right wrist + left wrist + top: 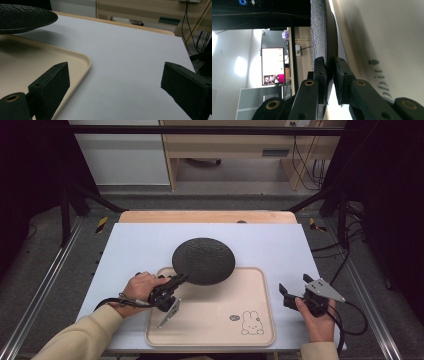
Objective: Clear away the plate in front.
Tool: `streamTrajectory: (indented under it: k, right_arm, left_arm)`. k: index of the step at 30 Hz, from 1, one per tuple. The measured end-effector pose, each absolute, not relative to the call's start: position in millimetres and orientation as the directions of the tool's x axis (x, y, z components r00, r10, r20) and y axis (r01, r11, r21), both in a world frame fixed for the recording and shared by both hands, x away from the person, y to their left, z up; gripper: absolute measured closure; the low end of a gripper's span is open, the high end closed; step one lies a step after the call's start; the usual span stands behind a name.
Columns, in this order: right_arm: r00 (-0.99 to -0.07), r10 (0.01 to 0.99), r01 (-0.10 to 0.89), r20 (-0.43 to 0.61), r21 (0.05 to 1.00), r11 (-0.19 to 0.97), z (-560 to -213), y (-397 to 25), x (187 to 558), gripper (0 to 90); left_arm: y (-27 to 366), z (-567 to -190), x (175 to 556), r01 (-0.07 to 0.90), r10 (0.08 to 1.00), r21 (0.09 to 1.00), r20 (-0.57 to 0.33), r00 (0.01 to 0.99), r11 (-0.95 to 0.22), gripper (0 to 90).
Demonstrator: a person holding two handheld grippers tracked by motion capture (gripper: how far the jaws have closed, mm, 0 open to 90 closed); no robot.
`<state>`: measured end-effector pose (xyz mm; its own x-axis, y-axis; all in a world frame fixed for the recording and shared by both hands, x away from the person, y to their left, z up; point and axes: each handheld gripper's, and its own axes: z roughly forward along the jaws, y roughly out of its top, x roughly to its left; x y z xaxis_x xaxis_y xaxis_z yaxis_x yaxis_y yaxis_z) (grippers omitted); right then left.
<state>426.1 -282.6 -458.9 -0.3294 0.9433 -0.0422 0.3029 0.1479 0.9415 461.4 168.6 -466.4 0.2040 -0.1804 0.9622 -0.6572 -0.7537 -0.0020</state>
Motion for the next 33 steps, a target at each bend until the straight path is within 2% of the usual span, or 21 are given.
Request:
streamTrajectory:
  k: [33]
  right_arm:
    - [-0.329, 0.943, 0.314, -0.047, 0.936, 0.156, -460, -281, 427, 8.3]
  left_arm:
    - [163, -482, 418, -0.752, -0.221, 0.000, 0.956, 0.194, -0.660, 80.2]
